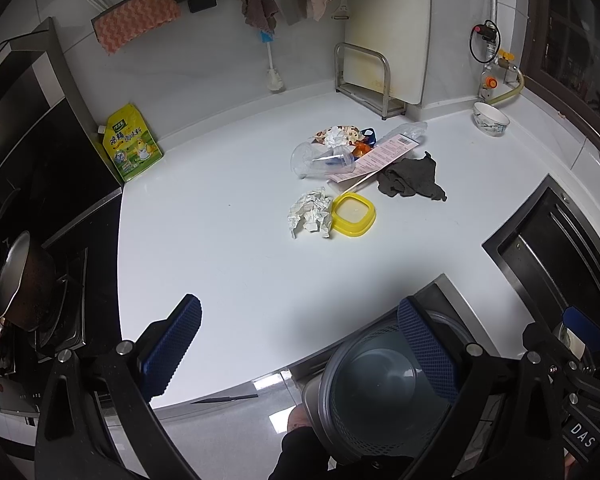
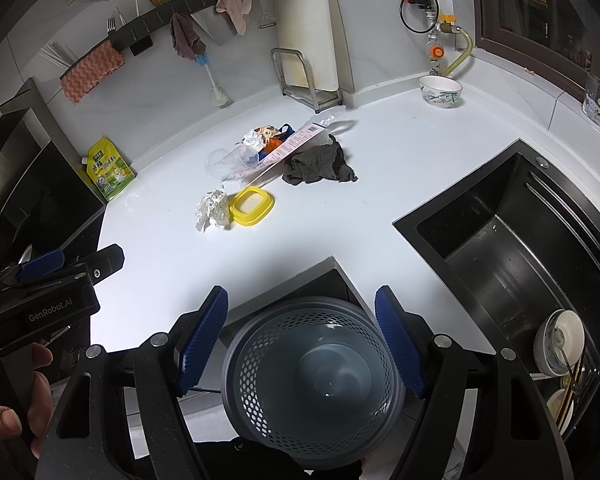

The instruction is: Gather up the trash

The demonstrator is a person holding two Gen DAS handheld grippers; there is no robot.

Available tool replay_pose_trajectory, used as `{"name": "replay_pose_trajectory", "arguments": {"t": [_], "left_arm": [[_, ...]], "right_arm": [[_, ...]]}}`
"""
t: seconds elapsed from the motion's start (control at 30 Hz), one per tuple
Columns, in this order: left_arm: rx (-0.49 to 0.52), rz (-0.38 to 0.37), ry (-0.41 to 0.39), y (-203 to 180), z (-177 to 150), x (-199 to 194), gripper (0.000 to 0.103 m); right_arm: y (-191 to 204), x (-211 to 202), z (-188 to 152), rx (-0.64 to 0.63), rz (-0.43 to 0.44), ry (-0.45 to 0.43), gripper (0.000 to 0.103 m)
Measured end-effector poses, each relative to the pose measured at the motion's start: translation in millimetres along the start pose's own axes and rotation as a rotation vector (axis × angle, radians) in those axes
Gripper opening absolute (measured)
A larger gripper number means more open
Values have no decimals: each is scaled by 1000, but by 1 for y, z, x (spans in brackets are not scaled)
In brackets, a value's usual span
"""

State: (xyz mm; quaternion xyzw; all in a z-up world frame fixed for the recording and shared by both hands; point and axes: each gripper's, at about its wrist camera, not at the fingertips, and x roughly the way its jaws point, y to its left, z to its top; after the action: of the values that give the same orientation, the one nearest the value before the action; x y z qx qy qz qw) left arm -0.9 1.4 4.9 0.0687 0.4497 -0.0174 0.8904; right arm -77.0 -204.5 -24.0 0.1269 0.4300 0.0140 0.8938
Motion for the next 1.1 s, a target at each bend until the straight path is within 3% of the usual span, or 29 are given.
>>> {"name": "replay_pose_trajectory", "arguments": {"t": [1.1], "left_arm": [[-7, 2, 3, -3, -1, 0, 97]], "right_arm": [[-4, 0, 0, 0, 5, 3, 73]]}}
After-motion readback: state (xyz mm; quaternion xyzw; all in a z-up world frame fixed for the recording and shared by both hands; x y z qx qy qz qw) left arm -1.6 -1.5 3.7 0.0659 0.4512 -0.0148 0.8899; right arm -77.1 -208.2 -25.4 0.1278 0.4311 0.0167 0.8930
